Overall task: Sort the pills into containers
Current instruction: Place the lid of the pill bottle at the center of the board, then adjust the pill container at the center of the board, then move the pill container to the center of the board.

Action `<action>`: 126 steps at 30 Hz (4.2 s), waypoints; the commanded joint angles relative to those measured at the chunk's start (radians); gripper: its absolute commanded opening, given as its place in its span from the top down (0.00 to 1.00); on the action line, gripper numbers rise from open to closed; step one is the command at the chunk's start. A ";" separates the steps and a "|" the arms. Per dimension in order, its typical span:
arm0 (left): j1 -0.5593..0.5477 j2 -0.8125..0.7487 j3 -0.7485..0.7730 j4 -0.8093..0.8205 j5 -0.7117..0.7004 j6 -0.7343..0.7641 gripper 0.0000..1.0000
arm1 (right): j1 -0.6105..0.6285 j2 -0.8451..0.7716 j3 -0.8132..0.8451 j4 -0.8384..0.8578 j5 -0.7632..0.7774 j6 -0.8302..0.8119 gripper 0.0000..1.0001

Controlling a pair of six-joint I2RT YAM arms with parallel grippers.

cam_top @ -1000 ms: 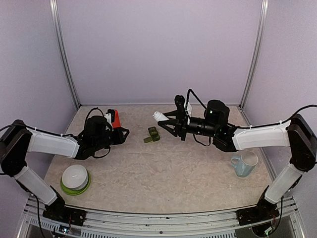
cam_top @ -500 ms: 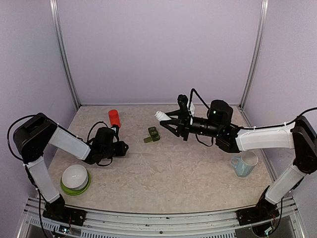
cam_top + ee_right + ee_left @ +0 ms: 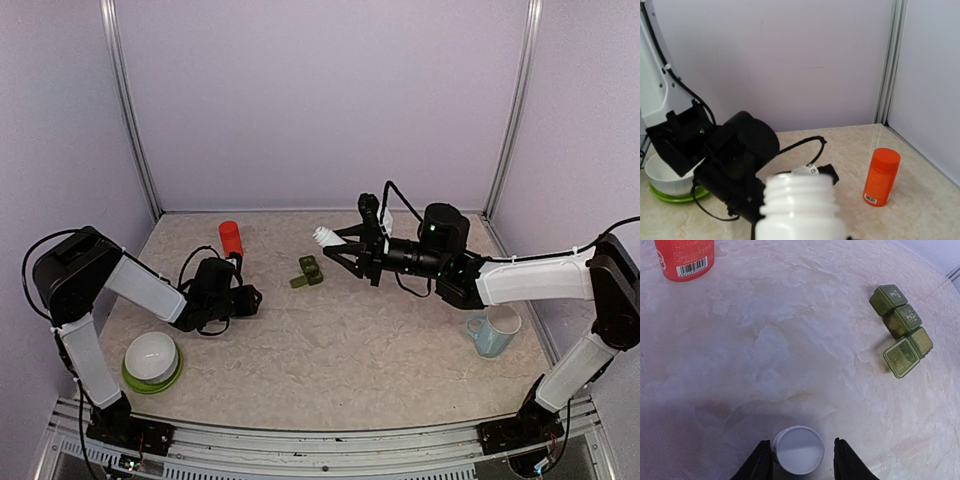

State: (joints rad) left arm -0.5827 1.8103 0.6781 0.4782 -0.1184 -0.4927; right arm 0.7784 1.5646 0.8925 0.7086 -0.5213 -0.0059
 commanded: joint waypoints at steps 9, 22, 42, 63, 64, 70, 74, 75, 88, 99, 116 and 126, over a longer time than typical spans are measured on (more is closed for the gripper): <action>0.000 -0.039 0.031 -0.047 -0.027 0.017 0.46 | -0.011 -0.031 -0.013 0.023 -0.003 0.018 0.98; 0.007 0.041 0.252 -0.171 -0.020 0.105 0.26 | -0.032 -0.048 -0.024 0.055 -0.029 0.054 0.98; 0.047 0.266 0.507 -0.288 0.083 0.238 0.11 | -0.075 -0.059 -0.059 0.083 -0.035 0.087 0.98; 0.020 0.322 0.549 -0.314 0.234 0.314 0.09 | -0.175 0.148 -0.064 0.259 -0.059 0.165 0.99; 0.013 0.320 0.548 -0.314 0.236 0.316 0.09 | -0.179 0.159 -0.063 0.264 -0.062 0.166 0.99; -0.008 0.317 0.546 -0.316 0.245 0.321 0.10 | -0.198 0.226 -0.043 0.282 -0.069 0.174 0.99; -0.009 0.310 0.539 -0.308 0.245 0.317 0.10 | -0.208 0.258 -0.030 0.294 -0.082 0.193 0.99; -0.004 0.302 0.531 -0.295 0.259 0.314 0.10 | -0.209 0.260 -0.026 0.294 -0.087 0.196 0.99; 0.025 0.304 0.513 -0.170 0.589 0.305 0.10 | -0.211 0.270 -0.022 0.268 -0.093 0.191 0.99; -0.006 0.309 0.528 -0.186 0.651 0.322 0.10 | -0.214 0.271 -0.023 0.261 -0.094 0.191 0.99; 0.064 0.127 0.401 -0.098 0.547 0.228 0.01 | -0.229 0.395 0.072 0.188 -0.101 0.124 0.99; 0.072 0.032 0.273 -0.042 0.443 0.225 0.01 | -0.229 0.486 0.178 0.071 -0.101 0.078 0.99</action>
State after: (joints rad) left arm -0.5175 1.8519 0.9730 0.4080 0.3798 -0.2737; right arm 0.5587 2.0159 1.0203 0.8307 -0.6132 0.1013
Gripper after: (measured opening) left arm 0.988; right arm 0.321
